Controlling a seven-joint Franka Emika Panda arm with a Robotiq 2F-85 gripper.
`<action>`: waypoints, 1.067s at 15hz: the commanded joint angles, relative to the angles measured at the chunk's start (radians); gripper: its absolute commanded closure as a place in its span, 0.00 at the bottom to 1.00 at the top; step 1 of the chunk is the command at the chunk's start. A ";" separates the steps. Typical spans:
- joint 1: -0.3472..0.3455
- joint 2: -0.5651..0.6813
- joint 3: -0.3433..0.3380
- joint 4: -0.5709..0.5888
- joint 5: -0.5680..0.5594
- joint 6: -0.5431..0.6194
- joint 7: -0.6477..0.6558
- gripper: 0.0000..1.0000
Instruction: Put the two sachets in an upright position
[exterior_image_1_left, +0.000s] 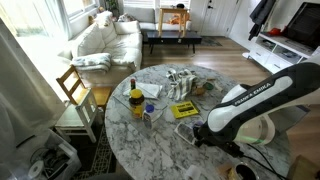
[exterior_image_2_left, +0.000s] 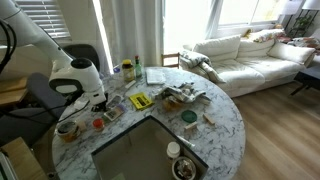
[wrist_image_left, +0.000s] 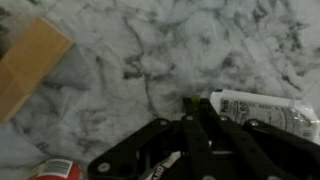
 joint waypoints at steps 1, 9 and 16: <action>0.043 -0.035 -0.068 -0.025 -0.111 -0.036 0.069 0.97; 0.115 -0.124 -0.200 -0.023 -0.547 -0.182 0.297 0.97; 0.107 -0.186 -0.156 0.073 -0.997 -0.458 0.557 0.97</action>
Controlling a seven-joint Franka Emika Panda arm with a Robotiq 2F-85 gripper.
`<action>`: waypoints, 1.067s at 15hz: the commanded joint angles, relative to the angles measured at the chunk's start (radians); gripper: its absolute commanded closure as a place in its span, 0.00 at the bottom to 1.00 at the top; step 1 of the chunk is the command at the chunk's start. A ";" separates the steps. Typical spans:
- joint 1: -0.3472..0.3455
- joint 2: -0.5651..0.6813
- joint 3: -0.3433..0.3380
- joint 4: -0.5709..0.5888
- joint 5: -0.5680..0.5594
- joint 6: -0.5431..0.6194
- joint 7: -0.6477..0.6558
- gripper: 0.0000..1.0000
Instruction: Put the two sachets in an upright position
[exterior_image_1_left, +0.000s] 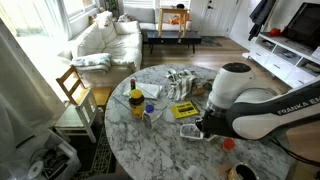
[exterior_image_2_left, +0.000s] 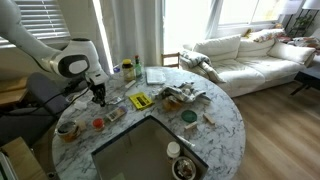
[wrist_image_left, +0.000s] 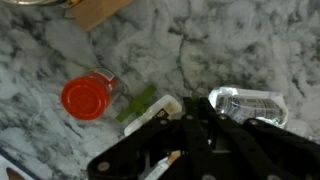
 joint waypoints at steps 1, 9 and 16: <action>-0.003 -0.030 0.056 0.052 -0.139 -0.137 0.093 0.97; -0.012 -0.027 0.155 0.128 -0.195 -0.207 0.102 0.97; -0.020 -0.025 0.154 0.125 -0.269 -0.163 0.156 0.97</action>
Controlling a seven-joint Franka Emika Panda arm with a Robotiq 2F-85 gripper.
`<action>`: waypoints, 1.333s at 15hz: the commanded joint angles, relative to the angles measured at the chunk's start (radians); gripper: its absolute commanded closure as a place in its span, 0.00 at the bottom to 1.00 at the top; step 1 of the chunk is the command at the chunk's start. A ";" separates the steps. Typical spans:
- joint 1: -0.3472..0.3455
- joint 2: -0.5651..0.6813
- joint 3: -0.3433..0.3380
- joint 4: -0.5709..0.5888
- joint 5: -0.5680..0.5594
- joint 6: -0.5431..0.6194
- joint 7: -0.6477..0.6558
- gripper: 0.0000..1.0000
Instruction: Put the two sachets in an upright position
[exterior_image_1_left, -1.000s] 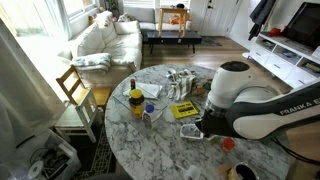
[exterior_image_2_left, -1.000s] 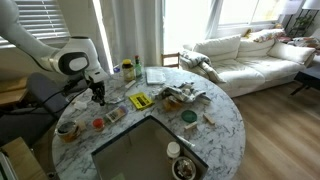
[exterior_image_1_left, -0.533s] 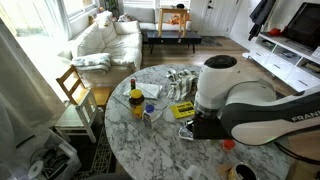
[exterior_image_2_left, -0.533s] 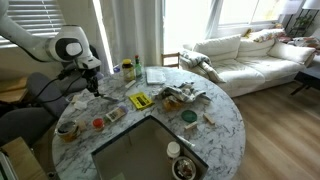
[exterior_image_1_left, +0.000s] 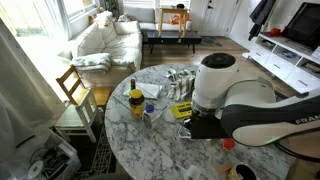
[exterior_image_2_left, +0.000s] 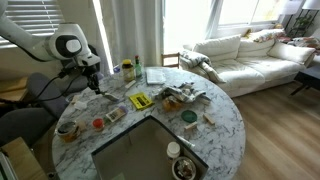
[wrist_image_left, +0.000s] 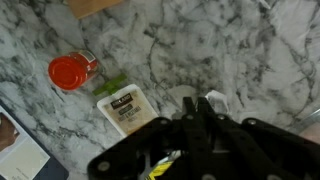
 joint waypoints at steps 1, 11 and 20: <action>-0.016 -0.001 0.010 -0.009 -0.048 0.027 0.043 0.97; -0.005 0.009 0.018 -0.013 -0.102 0.131 0.065 0.97; 0.001 0.018 0.016 -0.018 -0.107 0.193 0.088 0.97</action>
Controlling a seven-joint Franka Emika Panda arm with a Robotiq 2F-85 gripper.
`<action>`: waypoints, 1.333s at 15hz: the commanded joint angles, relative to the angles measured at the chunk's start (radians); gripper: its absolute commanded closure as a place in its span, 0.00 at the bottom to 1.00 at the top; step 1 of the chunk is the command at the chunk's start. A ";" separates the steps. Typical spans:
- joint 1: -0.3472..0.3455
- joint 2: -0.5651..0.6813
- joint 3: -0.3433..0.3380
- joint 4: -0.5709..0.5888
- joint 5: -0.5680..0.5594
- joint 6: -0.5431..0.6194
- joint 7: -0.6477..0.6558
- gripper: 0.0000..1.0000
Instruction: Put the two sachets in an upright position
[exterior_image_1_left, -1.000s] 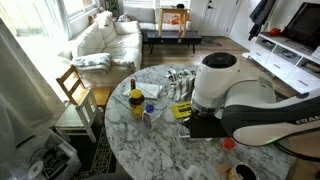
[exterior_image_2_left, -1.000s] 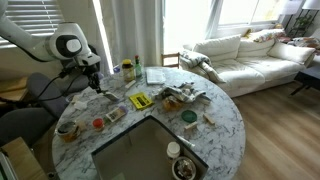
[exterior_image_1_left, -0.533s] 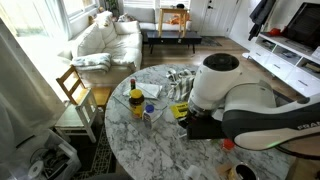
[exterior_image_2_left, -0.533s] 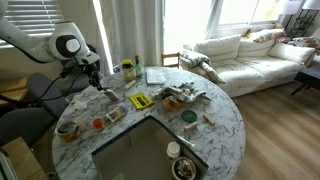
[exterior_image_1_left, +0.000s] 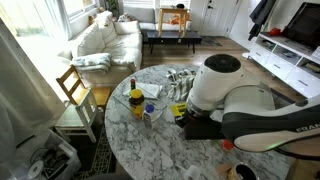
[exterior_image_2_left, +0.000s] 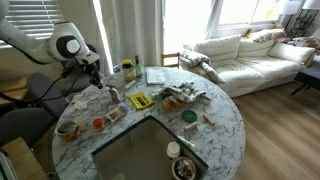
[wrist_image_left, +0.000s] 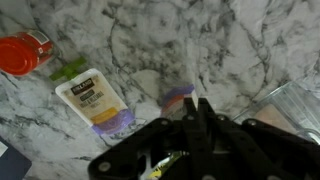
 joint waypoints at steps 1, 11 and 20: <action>0.003 0.001 -0.001 -0.018 -0.040 0.033 0.050 0.97; 0.014 -0.009 0.007 -0.007 -0.025 -0.126 0.236 0.18; -0.095 -0.027 -0.041 -0.017 -0.014 -0.123 0.223 0.00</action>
